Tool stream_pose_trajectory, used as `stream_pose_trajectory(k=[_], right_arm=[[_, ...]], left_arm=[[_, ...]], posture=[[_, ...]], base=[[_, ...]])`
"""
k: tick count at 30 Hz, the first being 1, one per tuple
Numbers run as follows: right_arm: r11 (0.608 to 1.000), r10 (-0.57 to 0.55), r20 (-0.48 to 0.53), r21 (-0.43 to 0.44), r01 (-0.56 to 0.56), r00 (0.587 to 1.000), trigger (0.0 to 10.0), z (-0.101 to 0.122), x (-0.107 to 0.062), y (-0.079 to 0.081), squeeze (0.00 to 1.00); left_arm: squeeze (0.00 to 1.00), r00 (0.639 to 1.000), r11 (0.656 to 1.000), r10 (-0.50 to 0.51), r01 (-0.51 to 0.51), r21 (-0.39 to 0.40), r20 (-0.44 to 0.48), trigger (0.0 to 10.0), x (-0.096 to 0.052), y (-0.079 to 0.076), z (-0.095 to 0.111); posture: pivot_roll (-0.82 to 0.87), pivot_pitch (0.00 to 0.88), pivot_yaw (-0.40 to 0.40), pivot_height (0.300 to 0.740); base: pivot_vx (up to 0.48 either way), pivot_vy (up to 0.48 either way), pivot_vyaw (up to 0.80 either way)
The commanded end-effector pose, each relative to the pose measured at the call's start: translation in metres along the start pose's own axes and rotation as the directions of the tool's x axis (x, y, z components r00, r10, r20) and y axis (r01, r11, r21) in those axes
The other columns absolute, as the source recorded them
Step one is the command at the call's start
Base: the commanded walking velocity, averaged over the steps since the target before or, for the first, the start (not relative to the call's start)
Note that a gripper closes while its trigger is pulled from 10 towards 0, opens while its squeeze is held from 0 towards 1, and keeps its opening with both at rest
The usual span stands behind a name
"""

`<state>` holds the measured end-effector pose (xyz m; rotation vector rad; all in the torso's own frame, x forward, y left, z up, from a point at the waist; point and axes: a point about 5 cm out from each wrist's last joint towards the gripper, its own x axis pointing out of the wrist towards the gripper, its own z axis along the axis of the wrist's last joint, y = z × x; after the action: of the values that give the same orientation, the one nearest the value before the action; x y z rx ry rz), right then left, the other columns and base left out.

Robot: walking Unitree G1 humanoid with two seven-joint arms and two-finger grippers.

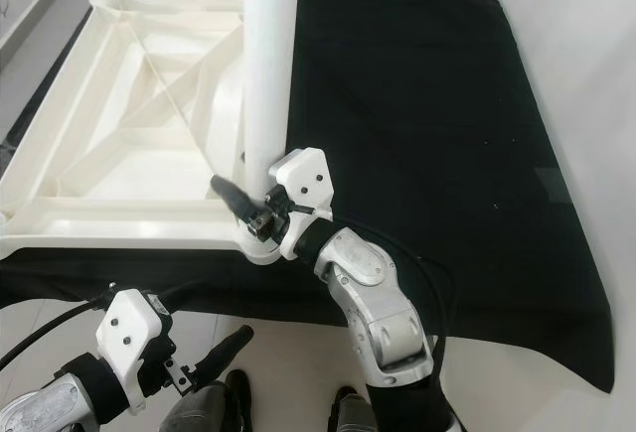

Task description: Building children table

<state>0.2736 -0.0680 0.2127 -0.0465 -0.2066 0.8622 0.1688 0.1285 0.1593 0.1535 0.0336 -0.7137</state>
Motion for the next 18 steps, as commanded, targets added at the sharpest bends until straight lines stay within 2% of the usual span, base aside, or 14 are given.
stream_pose_trajectory(k=[1,11,13,15,18], right_arm=[[0.999,-0.048,-0.142,-0.011,0.047,0.989,10.0,-0.028,-0.015,-0.016,0.0],[0.996,-0.022,-0.121,-0.094,0.01,0.992,10.0,-0.028,-0.015,-0.026,0.0],[0.989,0.009,-0.132,-0.144,-0.028,0.991,10.0,-0.031,-0.016,-0.031,0.0],[0.989,0.009,-0.132,-0.144,-0.028,0.991,10.0,-0.031,-0.016,-0.031,0.0],[0.98,0.036,-0.163,-0.189,-0.067,0.986,10.0,-0.034,-0.016,-0.035,0.0]], left_arm=[[0.0,1.0,1.0,0.001,-0.002,-0.007,-0.023,10.0,-0.001,-0.001,-0.005],[0.0,1.0,1.0,0.004,-0.004,-0.003,-0.015,10.0,0.001,0.001,-0.005],[0.0,1.0,1.0,0.002,-0.002,0.0,-0.012,10.0,0.002,0.001,-0.004],[0.0,1.0,1.0,0.002,-0.002,0.0,-0.012,10.0,0.002,0.001,-0.004],[0.0,1.0,1.0,0.0,0.0,0.001,-0.01,10.0,0.003,0.001,-0.004]], posture=[[0.07,0.288,0.005,0.74],[0.06,0.286,0.012,0.74],[0.06,0.286,0.014,0.74],[0.06,0.286,0.014,0.74],[0.06,0.285,0.015,0.74]], base=[[0.0,0.0,0.0],[0.0,0.0,0.0],[0.0,0.0,0.0],[0.0,0.0,0.0],[0.0,0.0,0.0]])
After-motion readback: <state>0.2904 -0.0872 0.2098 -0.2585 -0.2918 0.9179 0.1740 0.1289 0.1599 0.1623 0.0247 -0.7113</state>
